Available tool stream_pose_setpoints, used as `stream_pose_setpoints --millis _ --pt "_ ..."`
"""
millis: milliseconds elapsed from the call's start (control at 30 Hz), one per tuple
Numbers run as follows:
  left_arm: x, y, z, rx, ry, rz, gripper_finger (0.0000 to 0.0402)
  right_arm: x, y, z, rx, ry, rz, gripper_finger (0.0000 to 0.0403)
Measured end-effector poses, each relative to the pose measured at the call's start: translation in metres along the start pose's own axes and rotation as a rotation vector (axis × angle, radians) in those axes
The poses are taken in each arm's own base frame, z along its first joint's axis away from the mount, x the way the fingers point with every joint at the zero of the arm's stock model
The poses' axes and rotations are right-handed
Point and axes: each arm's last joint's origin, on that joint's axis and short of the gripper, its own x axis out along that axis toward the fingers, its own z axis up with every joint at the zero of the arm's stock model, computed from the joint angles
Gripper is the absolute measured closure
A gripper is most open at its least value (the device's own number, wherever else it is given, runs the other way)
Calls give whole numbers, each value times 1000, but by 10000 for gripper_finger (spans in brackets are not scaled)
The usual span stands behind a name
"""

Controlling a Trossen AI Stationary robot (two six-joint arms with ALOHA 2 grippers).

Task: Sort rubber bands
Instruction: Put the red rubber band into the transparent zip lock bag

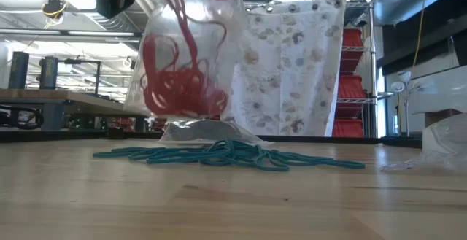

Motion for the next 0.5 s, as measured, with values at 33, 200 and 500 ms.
stream_pose_setpoints --millis 33,200,500 --pt "-1 0 1 0 -3 -3 401 0 4 -2 -13 11 20 402" --pt "-5 -3 6 11 -20 -32 401 1 10 -9 -55 60 62 402" --pt "-10 -9 2 31 -12 -74 401 2 8 -10 -55 72 50 402"
